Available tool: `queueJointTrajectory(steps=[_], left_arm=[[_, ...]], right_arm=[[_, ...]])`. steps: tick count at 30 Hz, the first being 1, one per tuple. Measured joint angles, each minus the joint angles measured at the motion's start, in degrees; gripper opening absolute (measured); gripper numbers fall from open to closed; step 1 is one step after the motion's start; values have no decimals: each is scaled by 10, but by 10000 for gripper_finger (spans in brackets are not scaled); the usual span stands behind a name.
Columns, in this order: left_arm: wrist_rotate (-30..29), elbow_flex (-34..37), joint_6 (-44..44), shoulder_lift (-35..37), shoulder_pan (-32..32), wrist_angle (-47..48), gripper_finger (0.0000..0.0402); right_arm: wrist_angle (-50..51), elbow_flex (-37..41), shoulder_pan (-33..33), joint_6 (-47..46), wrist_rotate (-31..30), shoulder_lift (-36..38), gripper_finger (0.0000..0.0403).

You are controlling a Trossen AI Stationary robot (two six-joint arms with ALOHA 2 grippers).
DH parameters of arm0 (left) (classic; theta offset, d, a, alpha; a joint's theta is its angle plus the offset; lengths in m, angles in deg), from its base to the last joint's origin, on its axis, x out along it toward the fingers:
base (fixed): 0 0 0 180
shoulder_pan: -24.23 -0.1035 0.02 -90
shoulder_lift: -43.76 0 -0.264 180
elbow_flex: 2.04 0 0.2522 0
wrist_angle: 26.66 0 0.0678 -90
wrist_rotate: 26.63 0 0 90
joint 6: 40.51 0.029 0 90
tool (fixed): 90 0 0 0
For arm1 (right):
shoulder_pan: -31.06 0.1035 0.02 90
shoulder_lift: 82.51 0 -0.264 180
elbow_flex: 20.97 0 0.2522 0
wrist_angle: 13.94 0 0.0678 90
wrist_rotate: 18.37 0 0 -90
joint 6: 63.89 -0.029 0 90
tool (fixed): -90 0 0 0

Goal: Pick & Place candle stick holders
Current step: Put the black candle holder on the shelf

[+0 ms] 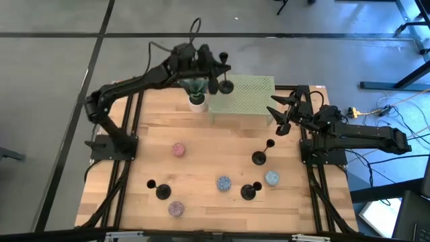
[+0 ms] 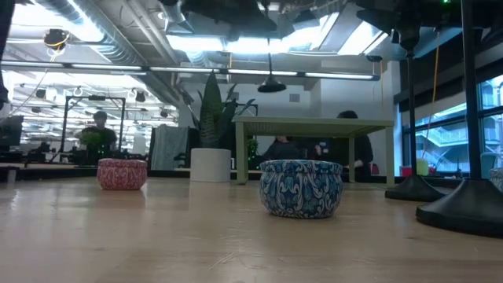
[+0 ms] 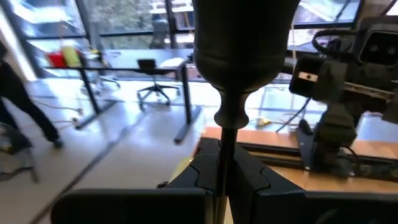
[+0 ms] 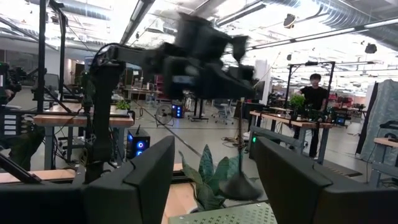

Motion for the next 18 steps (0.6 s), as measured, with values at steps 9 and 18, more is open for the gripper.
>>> queueJointTrajectory(steps=[9,18], left_arm=[[29,-40,-18,-77,-56,-1,10],[29,-38,-36,-79,-97,3,11]], right_arm=[[0,0,0,0,0,0,226],[0,0,0,0,0,0,226]])
